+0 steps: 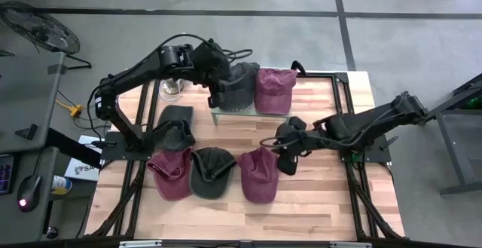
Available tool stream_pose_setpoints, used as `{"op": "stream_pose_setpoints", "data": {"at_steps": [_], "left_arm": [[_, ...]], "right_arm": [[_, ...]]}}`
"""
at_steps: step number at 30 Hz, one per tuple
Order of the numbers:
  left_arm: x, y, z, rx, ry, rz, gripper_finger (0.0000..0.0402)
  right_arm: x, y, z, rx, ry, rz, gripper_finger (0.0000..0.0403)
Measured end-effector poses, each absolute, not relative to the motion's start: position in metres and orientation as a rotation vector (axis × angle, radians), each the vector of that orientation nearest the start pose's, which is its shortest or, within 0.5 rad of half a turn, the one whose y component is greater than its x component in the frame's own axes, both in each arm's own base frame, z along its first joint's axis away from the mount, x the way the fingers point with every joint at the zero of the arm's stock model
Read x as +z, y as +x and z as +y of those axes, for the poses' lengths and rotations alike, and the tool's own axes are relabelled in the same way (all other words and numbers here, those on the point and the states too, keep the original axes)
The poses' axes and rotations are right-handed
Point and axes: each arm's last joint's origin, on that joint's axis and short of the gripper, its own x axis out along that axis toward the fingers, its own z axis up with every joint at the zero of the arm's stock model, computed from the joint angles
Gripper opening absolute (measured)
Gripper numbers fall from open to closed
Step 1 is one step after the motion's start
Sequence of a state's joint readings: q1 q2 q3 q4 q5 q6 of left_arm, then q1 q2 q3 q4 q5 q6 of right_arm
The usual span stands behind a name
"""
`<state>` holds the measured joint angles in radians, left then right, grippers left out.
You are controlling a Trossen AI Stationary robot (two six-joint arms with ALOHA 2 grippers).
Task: Pick & Place hat
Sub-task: Stack the right dark red cap on the other dark red cap on the shelf
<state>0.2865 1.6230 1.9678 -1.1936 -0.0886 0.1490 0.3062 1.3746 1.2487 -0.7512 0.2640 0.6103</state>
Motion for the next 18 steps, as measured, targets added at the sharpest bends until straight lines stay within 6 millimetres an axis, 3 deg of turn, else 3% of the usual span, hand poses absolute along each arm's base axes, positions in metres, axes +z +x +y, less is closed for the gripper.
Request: {"op": "stream_pose_setpoints", "data": {"at_steps": [10,18], "left_arm": [[0.434,0.287,0.071,0.233,0.067,0.934,0.0175],[0.436,0.278,0.069,0.239,0.048,0.955,0.0175]], "right_arm": [[0.251,0.269,0.081,-0.191,0.387,0.806,0.0123],[0.207,0.258,0.077,-0.209,0.467,0.827,0.0215]]}}
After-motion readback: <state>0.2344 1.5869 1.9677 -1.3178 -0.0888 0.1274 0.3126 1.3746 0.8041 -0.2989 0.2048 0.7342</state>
